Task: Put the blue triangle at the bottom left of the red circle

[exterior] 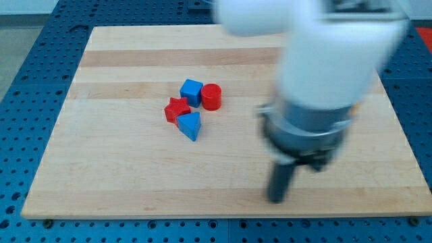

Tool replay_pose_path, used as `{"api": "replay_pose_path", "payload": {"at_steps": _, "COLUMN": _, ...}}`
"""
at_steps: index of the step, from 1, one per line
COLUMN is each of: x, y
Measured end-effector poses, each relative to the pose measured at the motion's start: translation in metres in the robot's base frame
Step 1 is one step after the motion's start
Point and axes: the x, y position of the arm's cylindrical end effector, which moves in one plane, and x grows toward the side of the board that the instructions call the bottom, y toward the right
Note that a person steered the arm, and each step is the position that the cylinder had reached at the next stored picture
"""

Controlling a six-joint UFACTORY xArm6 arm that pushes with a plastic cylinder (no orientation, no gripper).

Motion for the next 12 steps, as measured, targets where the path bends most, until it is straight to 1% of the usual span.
{"api": "replay_pose_path", "payload": {"at_steps": 1, "x": -0.011, "y": -0.093}}
{"api": "replay_pose_path", "payload": {"at_steps": 2, "x": -0.061, "y": -0.121}}
{"api": "replay_pose_path", "payload": {"at_steps": 3, "x": -0.093, "y": -0.121}}
{"api": "replay_pose_path", "payload": {"at_steps": 5, "x": -0.116, "y": -0.121}}
{"api": "replay_pose_path", "payload": {"at_steps": 8, "x": -0.104, "y": -0.109}}
{"api": "replay_pose_path", "payload": {"at_steps": 10, "x": -0.1, "y": -0.086}}
{"api": "replay_pose_path", "payload": {"at_steps": 12, "x": -0.117, "y": -0.086}}
